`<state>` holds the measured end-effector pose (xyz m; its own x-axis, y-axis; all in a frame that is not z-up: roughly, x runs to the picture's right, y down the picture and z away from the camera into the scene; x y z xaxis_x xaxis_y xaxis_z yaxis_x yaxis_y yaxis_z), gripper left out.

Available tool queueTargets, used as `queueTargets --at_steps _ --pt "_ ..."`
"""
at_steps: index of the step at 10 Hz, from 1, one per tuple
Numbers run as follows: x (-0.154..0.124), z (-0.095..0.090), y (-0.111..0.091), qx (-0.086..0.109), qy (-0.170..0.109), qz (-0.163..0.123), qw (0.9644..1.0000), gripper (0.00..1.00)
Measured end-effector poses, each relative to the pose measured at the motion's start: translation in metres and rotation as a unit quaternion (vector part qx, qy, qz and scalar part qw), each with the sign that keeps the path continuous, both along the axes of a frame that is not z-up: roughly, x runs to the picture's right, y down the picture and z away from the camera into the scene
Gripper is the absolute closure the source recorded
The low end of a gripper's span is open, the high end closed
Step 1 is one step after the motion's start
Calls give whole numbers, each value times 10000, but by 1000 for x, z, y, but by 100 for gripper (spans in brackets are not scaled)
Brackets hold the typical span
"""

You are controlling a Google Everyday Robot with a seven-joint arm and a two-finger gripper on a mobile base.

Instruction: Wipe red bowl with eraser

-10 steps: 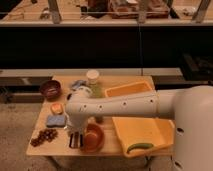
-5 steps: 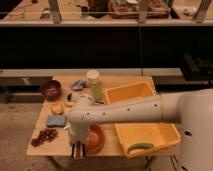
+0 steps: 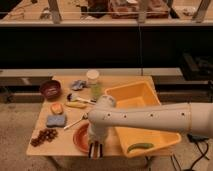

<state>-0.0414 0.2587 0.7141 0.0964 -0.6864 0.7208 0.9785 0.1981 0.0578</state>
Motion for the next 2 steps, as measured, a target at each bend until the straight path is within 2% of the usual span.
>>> queueTargets --at_steps 2 --pt "12 13 -5 2 160 93 9998 100"
